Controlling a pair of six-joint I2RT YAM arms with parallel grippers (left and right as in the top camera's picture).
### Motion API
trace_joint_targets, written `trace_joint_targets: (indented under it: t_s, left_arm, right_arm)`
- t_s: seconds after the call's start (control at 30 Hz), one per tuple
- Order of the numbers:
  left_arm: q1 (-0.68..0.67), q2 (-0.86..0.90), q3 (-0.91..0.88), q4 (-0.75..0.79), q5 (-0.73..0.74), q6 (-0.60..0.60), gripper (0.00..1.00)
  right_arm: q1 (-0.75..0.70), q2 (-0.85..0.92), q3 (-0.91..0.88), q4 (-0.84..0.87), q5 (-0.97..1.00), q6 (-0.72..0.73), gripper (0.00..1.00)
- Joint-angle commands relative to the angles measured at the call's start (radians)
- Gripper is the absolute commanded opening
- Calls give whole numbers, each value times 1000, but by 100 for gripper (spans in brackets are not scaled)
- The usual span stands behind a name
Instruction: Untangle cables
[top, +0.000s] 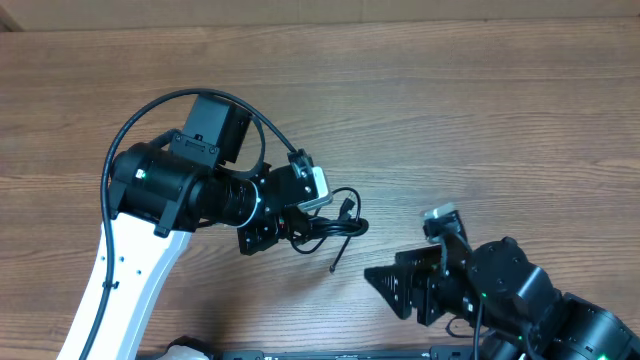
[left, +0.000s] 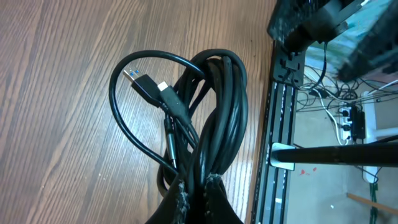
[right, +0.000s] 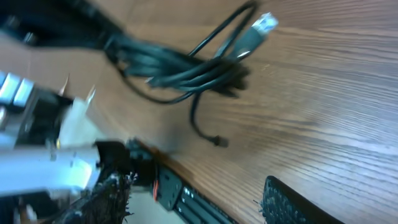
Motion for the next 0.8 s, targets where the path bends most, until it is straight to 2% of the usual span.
trace_joint_targets:
  t_s: [0.0, 0.13, 0.2, 0.33, 0.4, 0.57, 0.77]
  left_arm:
    - [5, -11, 12, 0, 47, 42, 4]
    - [5, -11, 12, 40, 74, -13, 4]
    - [5, -11, 12, 93, 107, -116, 4]
    - [5, -11, 12, 219, 128, -374, 4]
    - [5, -11, 12, 254, 138, -447, 4]
    - [5, -11, 12, 245, 179, -454, 4]
    - [5, -11, 12, 229, 189, -454, 4]
  right_arm:
    - [-6, -5, 0, 0, -68, -113, 68]
    - [-6, -3, -1, 0, -63, -122, 70]
    - [-6, 2, -1, 1, -63, -122, 73]
    - [-6, 29, -2, 8, -47, -109, 74]
    - [-6, 48, -2, 12, -4, -75, 74]
    - [-6, 89, -2, 31, 161, -31, 73]
    - [-6, 143, -2, 129, 193, -35, 72]
